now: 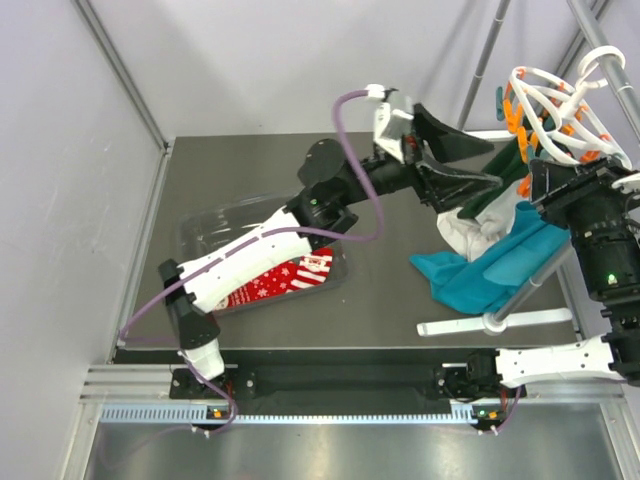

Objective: Clip the socks to the hanger
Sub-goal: Open the clamp at the hanger.

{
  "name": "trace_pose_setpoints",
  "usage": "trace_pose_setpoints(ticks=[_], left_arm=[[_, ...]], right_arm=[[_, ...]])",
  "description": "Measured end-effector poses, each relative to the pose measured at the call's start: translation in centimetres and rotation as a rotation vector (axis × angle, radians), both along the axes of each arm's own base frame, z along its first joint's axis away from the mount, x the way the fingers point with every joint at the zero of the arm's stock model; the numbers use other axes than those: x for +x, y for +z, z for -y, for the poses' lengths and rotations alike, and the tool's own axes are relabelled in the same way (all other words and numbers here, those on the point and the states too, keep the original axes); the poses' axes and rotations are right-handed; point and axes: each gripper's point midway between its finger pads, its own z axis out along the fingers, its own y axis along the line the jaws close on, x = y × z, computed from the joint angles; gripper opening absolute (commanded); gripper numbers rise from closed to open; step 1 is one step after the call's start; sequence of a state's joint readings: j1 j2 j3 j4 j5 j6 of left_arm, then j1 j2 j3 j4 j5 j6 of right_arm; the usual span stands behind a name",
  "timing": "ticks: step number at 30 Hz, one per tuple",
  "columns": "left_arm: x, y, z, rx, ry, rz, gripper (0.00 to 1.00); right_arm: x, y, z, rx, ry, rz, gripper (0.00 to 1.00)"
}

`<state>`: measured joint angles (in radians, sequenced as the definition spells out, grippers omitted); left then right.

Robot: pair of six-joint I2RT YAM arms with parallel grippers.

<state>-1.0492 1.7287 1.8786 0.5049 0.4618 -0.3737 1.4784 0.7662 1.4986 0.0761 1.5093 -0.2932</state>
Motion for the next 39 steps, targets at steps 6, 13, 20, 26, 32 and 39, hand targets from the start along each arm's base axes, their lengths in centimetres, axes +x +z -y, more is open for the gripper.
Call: trace_pose_setpoints(ticks=[6, 13, 20, 26, 32, 39], left_arm=[[0.2, -5.6, 4.4, 0.164, -0.165, -0.146, 0.66], [0.4, -8.6, 6.3, 0.242, -0.229, -0.241, 0.64], [-0.2, -6.7, 5.7, 0.2, -0.26, -0.237, 0.64], [-0.4, -5.3, 5.7, 0.167, -0.268, -0.223, 0.63], [-0.9, -4.6, 6.6, 0.15, -0.263, -0.203, 0.52], [-1.0, -5.5, 8.0, 0.186, -0.221, -0.21, 0.22]], right_arm=[[-0.2, -0.3, -0.5, -0.001, 0.04, 0.0, 0.0], [-0.2, -0.3, 0.0, 0.015, 0.052, 0.002, 0.0], [-0.2, -0.3, 0.0, 0.013, 0.052, 0.002, 0.01], [-0.2, -0.3, -0.1, 0.012, 0.052, 0.002, 0.02], [-0.2, -0.3, -0.1, 0.015, 0.052, 0.002, 0.05], [-0.2, -0.3, -0.3, 0.014, 0.052, 0.001, 0.08]])
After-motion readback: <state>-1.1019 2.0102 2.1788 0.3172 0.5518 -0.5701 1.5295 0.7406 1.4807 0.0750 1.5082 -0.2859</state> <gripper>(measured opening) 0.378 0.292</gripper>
